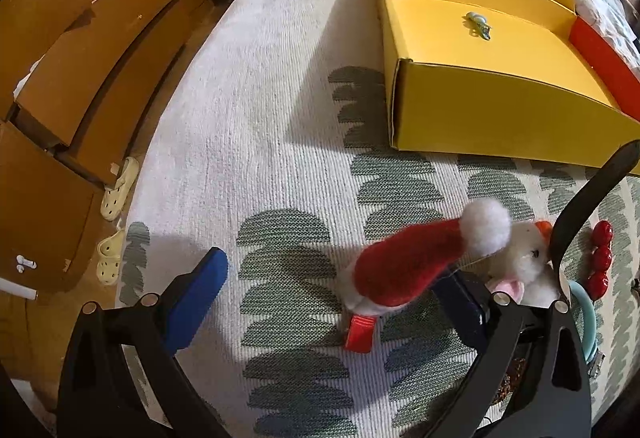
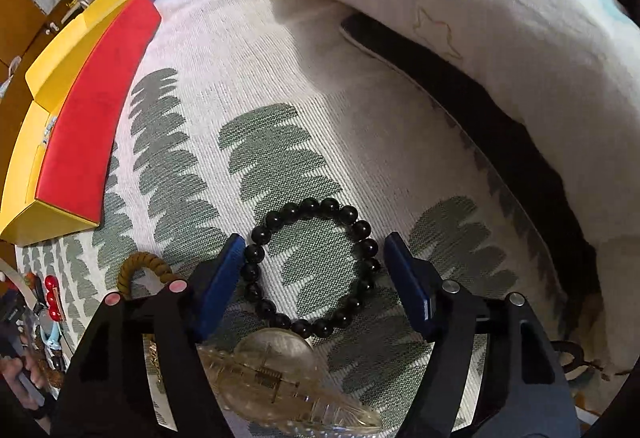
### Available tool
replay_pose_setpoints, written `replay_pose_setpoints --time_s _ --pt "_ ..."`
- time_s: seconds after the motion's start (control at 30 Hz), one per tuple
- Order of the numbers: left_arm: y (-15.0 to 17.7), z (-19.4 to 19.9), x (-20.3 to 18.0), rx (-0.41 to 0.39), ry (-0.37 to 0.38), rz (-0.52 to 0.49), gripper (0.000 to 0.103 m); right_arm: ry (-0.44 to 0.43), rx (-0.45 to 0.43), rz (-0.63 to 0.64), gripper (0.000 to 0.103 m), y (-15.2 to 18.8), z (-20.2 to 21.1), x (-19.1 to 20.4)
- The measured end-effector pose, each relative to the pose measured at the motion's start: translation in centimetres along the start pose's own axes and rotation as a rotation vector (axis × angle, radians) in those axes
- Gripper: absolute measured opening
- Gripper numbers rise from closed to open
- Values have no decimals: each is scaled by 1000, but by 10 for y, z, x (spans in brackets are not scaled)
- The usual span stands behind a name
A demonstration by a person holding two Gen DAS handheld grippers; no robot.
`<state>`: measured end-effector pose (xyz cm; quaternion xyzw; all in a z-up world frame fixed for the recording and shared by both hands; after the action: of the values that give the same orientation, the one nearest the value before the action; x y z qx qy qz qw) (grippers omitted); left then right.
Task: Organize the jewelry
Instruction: 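Grasp the red Santa-hat figure with the left gripper while the right grasps the black bead bracelet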
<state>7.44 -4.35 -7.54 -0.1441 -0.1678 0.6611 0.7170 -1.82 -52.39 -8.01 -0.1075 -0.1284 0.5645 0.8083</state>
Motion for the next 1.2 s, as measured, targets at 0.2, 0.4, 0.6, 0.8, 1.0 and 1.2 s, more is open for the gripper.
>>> replay_pose_setpoints --time_s 0.2,0.4,0.6,0.8,1.0,1.2 --pt "-1 -1 -1 -3 0 -1 97 61 31 83 56 -5 -3 20" --pt "0 0 1 -3 12 5 97 29 51 88 40 -7 -3 23" --pt "0 5 -1 -19 39 -14 75 9 51 69 25 -4 1 21" --pt "0 10 1 -29 65 -11 45 0 57 43 20 2 6 14" --pt "-3 14 12 -23 101 41 22 -1 48 42 20 12 20 17" --pt "-4 22 16 -26 161 63 20 -37 -7 17 20 16 44 16"
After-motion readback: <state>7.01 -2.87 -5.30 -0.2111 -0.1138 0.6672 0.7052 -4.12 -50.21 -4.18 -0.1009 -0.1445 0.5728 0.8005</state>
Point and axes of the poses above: each gripper's, at about its wrist camera, not at the fingertips, and z roughly against the way its jaws point, x to its left, y to its underside, the point moved 2 cm from there along -z, roughly the way its jaws point, and after that the axes turned 6 degrees about z, right-handed, at the moved point
